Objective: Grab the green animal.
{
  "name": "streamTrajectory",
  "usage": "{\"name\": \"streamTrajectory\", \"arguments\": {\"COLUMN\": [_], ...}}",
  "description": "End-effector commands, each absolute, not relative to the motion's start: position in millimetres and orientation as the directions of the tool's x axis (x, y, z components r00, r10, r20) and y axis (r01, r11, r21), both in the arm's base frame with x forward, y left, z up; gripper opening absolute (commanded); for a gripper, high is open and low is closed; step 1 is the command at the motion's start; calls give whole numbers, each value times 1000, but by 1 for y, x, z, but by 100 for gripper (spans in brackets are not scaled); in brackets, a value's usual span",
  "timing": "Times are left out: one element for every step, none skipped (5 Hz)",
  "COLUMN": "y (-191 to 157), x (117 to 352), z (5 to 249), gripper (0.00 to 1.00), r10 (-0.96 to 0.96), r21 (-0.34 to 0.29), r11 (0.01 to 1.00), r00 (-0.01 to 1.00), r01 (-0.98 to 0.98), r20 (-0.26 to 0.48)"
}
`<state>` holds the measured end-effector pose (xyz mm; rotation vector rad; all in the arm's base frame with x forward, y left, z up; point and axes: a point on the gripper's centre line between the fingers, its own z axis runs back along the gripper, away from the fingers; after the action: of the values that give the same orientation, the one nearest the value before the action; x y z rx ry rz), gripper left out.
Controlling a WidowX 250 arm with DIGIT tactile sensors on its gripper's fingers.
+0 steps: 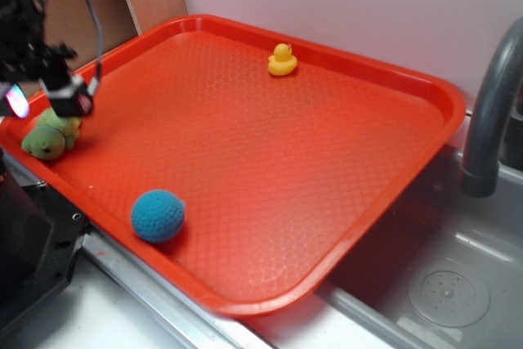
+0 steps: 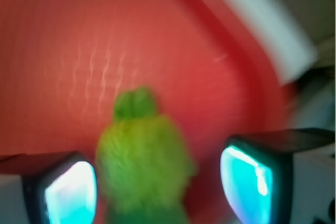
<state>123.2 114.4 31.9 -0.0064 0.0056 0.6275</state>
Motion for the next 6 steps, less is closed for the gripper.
{"name": "streamTrajectory", "arguments": {"y": [98, 98, 87, 67, 51, 28], "x": [125, 128, 144, 158, 168, 179], "z": [11, 29, 78, 129, 161, 169], "gripper": [0, 0, 0, 0, 0, 0], "r10": [522, 550, 507, 482, 423, 287], "r21": [-10, 17, 39, 58, 58, -60], "r11": [852, 835, 862, 872, 901, 958], "r00": [852, 835, 862, 874, 902, 952], "r01": [-523, -550, -506, -485, -429, -281], "r20": [-35, -28, -9, 69, 90, 111]}}
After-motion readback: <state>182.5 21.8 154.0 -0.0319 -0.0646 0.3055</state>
